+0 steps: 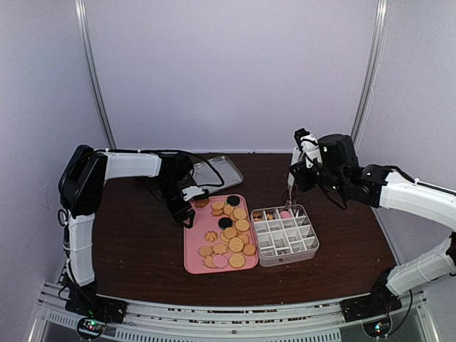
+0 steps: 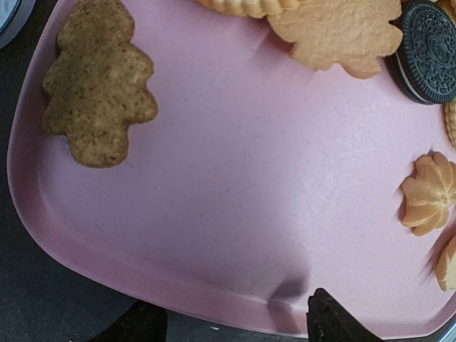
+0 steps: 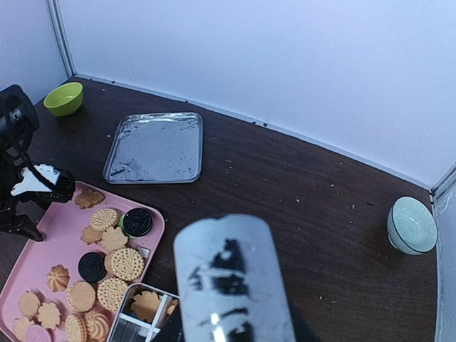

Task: Pack the cookies
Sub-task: Adjust the plate at the center of the board.

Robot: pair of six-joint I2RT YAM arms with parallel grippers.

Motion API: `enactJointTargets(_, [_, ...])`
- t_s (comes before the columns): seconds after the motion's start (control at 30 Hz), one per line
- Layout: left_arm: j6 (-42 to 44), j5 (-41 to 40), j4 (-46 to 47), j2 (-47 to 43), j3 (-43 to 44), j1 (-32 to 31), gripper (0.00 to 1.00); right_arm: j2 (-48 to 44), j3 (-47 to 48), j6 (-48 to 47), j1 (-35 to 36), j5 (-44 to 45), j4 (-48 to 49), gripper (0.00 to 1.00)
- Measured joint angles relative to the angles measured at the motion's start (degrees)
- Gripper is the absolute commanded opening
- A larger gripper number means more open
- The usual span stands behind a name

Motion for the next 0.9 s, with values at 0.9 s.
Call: enactJointTargets(0.9, [3.67, -4.52, 6.93, -5.07, -8.70, -0.20, 0.67, 5.97, -3.91, 0.87, -5.01, 1.40, 6.43, 0.26])
